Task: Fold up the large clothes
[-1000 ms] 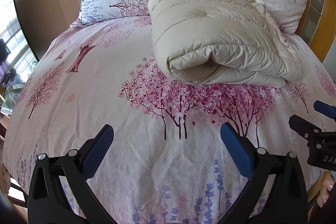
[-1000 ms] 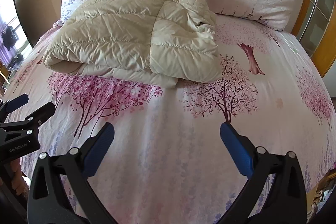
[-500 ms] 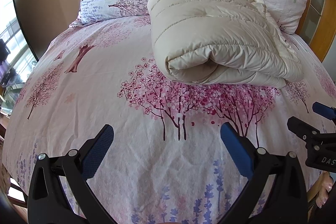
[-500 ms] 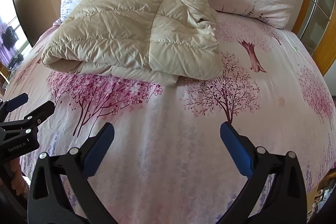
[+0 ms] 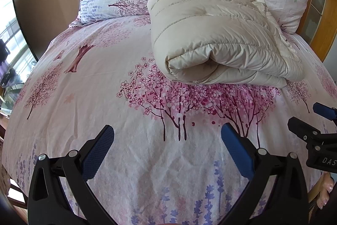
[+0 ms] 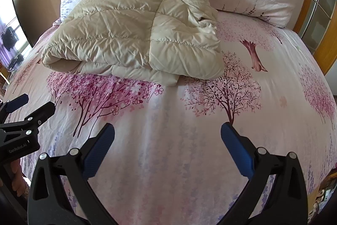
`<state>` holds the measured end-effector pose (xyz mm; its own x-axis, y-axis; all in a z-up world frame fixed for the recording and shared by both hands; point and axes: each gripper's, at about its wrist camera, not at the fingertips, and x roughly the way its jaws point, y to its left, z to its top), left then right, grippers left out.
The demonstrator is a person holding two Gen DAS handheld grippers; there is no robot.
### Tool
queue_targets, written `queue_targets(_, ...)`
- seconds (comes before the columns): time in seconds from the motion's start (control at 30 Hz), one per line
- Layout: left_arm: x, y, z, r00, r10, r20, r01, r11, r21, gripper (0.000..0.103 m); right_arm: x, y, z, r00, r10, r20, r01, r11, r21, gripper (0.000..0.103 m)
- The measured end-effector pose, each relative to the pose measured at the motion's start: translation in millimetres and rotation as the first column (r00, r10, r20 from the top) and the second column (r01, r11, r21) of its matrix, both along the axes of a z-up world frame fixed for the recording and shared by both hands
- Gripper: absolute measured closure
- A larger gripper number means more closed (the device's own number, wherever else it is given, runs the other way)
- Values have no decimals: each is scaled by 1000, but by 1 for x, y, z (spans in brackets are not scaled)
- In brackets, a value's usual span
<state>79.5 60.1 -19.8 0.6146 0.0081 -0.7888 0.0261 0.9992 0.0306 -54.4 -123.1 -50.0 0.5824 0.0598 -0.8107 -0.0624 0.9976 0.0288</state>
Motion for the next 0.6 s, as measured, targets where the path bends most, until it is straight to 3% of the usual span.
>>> queue_targets(0.6, 1, 0, 0, 1000, -2, -1, 2, 1000, -1, 1, 0, 1, -1, 1000, -3, -1, 3, 1000, 3, 2)
